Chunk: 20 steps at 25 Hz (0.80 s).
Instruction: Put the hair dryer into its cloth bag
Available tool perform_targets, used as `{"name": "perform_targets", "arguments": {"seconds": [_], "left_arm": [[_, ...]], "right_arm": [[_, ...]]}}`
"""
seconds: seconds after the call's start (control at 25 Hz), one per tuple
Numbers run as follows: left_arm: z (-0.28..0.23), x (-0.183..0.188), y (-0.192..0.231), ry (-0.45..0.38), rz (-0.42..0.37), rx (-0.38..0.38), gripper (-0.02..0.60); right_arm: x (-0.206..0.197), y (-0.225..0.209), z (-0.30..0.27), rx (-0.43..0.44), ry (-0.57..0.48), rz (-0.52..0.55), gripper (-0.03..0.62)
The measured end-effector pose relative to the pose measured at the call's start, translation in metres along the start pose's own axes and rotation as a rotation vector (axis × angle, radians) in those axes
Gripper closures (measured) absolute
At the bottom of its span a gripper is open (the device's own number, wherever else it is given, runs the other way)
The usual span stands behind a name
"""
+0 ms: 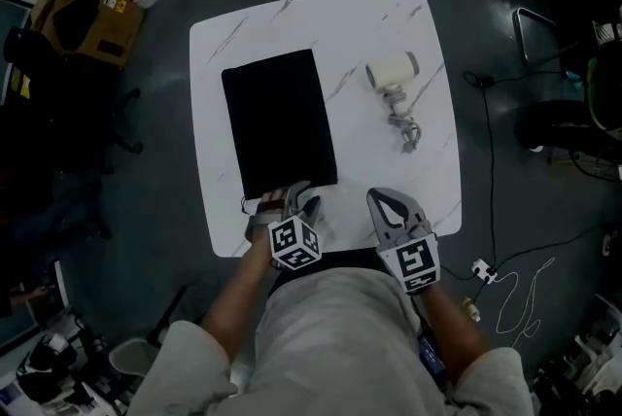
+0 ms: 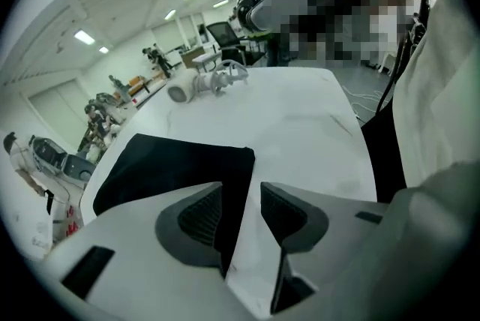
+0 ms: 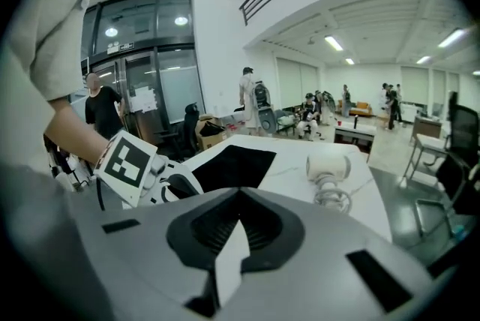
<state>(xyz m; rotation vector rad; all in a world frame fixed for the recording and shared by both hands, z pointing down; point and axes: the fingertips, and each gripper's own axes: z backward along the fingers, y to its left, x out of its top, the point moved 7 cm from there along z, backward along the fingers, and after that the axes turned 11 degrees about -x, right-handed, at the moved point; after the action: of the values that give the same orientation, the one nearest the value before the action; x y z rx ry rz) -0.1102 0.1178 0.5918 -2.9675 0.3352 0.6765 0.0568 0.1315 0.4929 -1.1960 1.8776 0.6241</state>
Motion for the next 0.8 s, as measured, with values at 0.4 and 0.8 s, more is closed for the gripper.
{"name": "perform_targets", "arguments": {"seconds": [0.4,0.8], "left_arm": [[-0.020,0.006,0.013,0.036,-0.048,-0.047,0.433],[-0.023,0.012,0.025,0.026,0.023,-0.025,0.563]], "right_arm": [[-0.022,-0.006,0.023,-0.059,0.030,-0.049,0.579],[-0.025,-0.028,0.022,-0.050,0.031,-0.047,0.579]]}}
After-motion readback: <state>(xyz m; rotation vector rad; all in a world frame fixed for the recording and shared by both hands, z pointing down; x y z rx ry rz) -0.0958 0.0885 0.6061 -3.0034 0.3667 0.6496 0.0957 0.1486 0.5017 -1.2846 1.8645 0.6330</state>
